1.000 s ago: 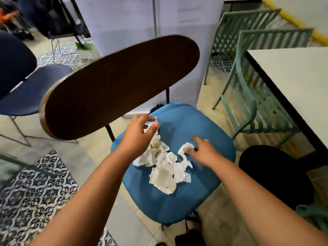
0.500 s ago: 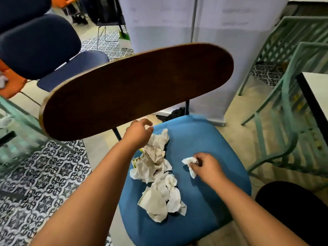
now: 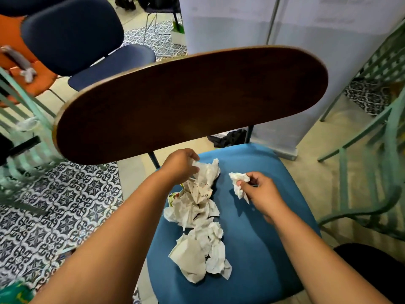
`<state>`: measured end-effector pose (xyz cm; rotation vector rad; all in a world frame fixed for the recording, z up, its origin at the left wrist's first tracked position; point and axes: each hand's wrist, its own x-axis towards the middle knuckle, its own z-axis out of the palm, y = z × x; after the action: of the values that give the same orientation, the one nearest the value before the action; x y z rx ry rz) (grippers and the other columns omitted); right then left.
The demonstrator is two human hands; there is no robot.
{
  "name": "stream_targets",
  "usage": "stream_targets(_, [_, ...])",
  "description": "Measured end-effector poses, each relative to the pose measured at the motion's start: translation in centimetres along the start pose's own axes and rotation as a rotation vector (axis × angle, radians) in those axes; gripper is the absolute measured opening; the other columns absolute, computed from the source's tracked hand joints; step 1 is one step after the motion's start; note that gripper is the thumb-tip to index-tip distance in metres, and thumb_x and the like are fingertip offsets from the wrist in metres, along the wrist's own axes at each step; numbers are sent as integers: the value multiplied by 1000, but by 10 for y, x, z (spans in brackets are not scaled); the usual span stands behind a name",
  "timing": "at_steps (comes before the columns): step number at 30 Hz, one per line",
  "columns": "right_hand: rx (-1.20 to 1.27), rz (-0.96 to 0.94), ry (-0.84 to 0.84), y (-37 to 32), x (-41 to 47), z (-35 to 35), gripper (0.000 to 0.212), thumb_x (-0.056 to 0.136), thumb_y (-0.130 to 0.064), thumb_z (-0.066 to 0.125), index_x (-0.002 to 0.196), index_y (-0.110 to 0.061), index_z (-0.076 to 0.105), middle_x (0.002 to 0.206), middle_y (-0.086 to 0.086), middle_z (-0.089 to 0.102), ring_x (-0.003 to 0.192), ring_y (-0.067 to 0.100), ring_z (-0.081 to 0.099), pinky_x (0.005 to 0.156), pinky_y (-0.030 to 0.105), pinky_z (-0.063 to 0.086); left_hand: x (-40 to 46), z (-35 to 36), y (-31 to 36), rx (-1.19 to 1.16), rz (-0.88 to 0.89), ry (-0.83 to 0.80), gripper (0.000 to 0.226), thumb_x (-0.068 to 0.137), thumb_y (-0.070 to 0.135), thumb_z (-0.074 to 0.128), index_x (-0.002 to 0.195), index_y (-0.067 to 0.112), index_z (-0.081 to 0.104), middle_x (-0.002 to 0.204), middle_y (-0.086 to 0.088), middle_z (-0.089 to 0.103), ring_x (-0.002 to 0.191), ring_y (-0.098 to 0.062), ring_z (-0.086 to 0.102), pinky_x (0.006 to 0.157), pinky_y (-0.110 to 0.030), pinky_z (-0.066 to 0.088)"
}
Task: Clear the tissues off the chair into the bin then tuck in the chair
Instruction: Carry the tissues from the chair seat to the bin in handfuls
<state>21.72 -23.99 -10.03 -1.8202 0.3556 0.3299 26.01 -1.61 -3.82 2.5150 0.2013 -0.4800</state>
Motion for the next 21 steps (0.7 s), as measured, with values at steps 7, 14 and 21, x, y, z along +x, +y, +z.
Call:
stream_targets(7, [61, 57, 14, 12, 7, 5, 26, 83, -24, 70, 108, -18, 65, 98, 2, 71, 88, 22, 68, 77, 36, 54, -4, -5, 5, -43, 96, -1, 31, 82, 21, 74, 112, 25, 66, 109, 0, 63, 92, -20, 63, 81, -34, 53])
stream_targets(14, [179, 79, 112, 8, -12, -17, 25, 84, -21, 70, 109, -17, 65, 100, 3, 72, 95, 23, 68, 88, 39, 54, -11, 3, 32, -110, 225, 11, 28, 83, 26, 73, 109, 26, 65, 105, 1, 65, 84, -17, 63, 71, -27, 48])
stream_targets(21, [300, 79, 415, 15, -88, -41, 23, 83, -20, 71, 105, -18, 66, 99, 1, 73, 92, 19, 68, 91, 38, 54, -44, 26, 61, -140, 423, -68, 21, 82, 27, 74, 101, 21, 67, 74, 9, 60, 63, -5, 55, 55, -18, 39])
